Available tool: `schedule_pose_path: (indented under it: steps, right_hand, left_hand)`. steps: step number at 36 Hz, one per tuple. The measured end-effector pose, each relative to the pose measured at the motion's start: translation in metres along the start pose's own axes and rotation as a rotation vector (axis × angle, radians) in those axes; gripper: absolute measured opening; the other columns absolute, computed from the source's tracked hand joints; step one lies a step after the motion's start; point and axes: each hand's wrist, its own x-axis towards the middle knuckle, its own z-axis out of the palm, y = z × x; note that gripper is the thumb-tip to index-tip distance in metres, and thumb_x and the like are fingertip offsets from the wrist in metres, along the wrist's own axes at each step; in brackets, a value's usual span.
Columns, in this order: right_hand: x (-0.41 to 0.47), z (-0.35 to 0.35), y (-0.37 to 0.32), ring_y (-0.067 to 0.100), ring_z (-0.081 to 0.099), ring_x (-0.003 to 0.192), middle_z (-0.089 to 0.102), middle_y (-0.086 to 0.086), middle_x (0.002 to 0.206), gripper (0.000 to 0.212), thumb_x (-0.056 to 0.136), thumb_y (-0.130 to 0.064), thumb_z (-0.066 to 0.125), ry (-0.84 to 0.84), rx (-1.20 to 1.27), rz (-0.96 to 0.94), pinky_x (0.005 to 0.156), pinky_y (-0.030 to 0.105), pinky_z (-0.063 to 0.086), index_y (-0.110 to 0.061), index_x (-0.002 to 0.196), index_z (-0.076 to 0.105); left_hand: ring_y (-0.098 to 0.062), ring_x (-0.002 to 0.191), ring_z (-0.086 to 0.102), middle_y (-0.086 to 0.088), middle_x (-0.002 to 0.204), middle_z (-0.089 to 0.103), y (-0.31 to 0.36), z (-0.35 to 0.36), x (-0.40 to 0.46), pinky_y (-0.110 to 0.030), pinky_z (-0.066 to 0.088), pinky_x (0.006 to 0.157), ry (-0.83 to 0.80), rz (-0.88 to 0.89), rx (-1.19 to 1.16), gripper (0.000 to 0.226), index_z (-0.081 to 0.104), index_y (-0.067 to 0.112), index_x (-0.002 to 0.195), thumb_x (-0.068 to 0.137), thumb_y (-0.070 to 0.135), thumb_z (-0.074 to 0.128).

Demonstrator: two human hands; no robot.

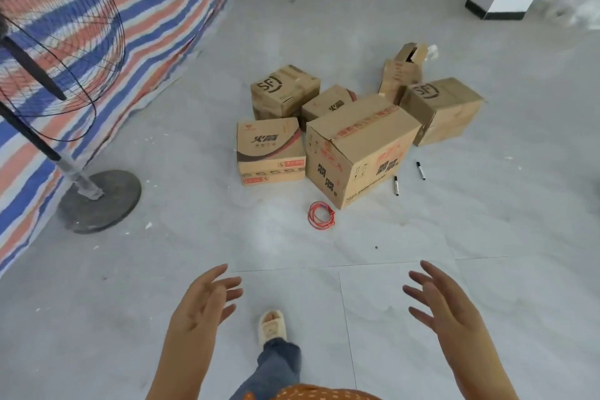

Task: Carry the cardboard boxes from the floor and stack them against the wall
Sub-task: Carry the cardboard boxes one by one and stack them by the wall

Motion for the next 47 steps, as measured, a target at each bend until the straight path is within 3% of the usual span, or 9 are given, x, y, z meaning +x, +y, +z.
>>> schedule_pose_path:
  steps: [2, 6, 11, 16, 20, 23, 33, 41, 47]
  right_hand:
    - [0.03, 0.024, -0.019, 0.01, 0.067, 0.099, 0.066, -0.008, 0.112, 0.03, 0.099, -0.013, 0.044, 0.026, 0.028, -0.014, 0.078, 0.019, 0.055, -0.024, 0.123, 0.057]
    - [0.081, 0.072, -0.059, 0.003, 0.067, 0.095, 0.066, -0.01, 0.111, 0.029, 0.098, -0.012, 0.044, 0.04, 0.028, -0.05, 0.079, 0.027, 0.058, -0.033, 0.115, 0.057]
    - [0.133, 0.103, -0.079, 0.001, 0.065, 0.097, 0.063, -0.013, 0.114, 0.029, 0.099, -0.018, 0.043, 0.064, 0.007, -0.03, 0.083, 0.027, 0.051, -0.032, 0.122, 0.053]
    - [0.187, 0.107, -0.078, 0.009, 0.067, 0.096, 0.064, -0.01, 0.112, 0.028, 0.099, -0.015, 0.043, 0.118, 0.036, 0.09, 0.073, 0.018, 0.057, -0.027, 0.121, 0.054]
    - [0.246, 0.108, -0.078, 0.013, 0.063, 0.101, 0.063, -0.006, 0.11, 0.027, 0.098, -0.014, 0.042, 0.139, 0.051, 0.159, 0.075, 0.015, 0.053, -0.022, 0.121, 0.053]
    - [0.302, 0.11, -0.083, 0.011, 0.063, 0.099, 0.063, -0.005, 0.11, 0.027, 0.098, -0.014, 0.042, 0.127, 0.029, 0.177, 0.073, 0.016, 0.054, -0.022, 0.122, 0.052]
    - [0.525, 0.102, -0.112, 0.01, 0.062, 0.099, 0.06, -0.006, 0.113, 0.026, 0.1, -0.023, 0.04, 0.002, -0.137, 0.257, 0.085, 0.025, 0.048, -0.028, 0.124, 0.048]
    - [0.675, 0.125, -0.023, 0.018, 0.06, 0.104, 0.057, 0.002, 0.121, 0.03, 0.101, -0.022, 0.039, 0.012, -0.147, 0.516, 0.09, 0.034, 0.049, -0.022, 0.13, 0.048]
    - [0.751, 0.177, 0.097, 0.021, 0.045, 0.123, 0.039, 0.005, 0.146, 0.058, 0.097, -0.037, 0.047, 0.13, 0.03, 0.781, 0.105, 0.044, 0.04, -0.022, 0.148, 0.023]
  left_hand:
    - [-0.024, 0.097, 0.067, 0.002, 0.094, 0.073, 0.019, 0.001, 0.047, -0.02, 0.055, 0.082, -0.033, 0.029, 0.017, 0.015, 0.065, 0.025, 0.103, 0.094, 0.02, 0.053]
    - [-0.013, 0.095, 0.068, 0.006, 0.101, 0.071, 0.062, 0.005, 0.132, -0.023, 0.055, 0.082, -0.152, 0.083, 0.057, 0.062, 0.068, 0.037, 0.102, 0.054, 0.077, 0.066]
    - [-0.013, 0.097, 0.067, 0.007, 0.1, 0.071, 0.078, 0.022, 0.213, -0.037, 0.05, 0.091, -0.217, 0.079, 0.116, 0.057, 0.064, 0.029, 0.108, 0.062, 0.062, 0.053]
    - [-0.012, 0.096, 0.068, 0.006, 0.101, 0.071, 0.077, 0.045, 0.271, -0.023, 0.053, 0.088, -0.24, -0.002, 0.137, 0.069, 0.066, 0.043, 0.101, 0.047, 0.086, 0.061]
    - [-0.016, 0.095, 0.068, 0.006, 0.098, 0.072, 0.071, 0.072, 0.322, -0.03, 0.056, 0.083, -0.206, -0.074, 0.138, 0.023, 0.068, 0.029, 0.104, 0.087, 0.042, 0.061]
    - [-0.016, 0.094, 0.068, 0.003, 0.096, 0.073, 0.064, 0.097, 0.37, -0.028, 0.057, 0.081, -0.164, -0.093, 0.187, 0.024, 0.063, 0.024, 0.106, 0.095, 0.012, 0.045]
    - [-0.014, 0.099, 0.063, 0.001, 0.105, 0.066, 0.068, 0.238, 0.555, -0.034, 0.049, 0.09, -0.177, -0.202, 0.32, 0.022, 0.058, 0.025, 0.109, 0.099, 0.014, 0.043]
    - [-0.017, 0.098, 0.059, 0.003, 0.098, 0.063, -0.013, 0.324, 0.721, -0.037, 0.046, 0.092, -0.279, -0.327, 0.481, 0.02, 0.055, 0.019, 0.115, 0.099, 0.014, 0.046]
    - [-0.019, 0.116, 0.049, 0.004, 0.128, 0.05, -0.143, 0.367, 0.84, -0.04, 0.041, 0.101, -0.28, -0.493, 0.663, 0.041, 0.045, 0.022, 0.134, 0.097, 0.039, 0.046]
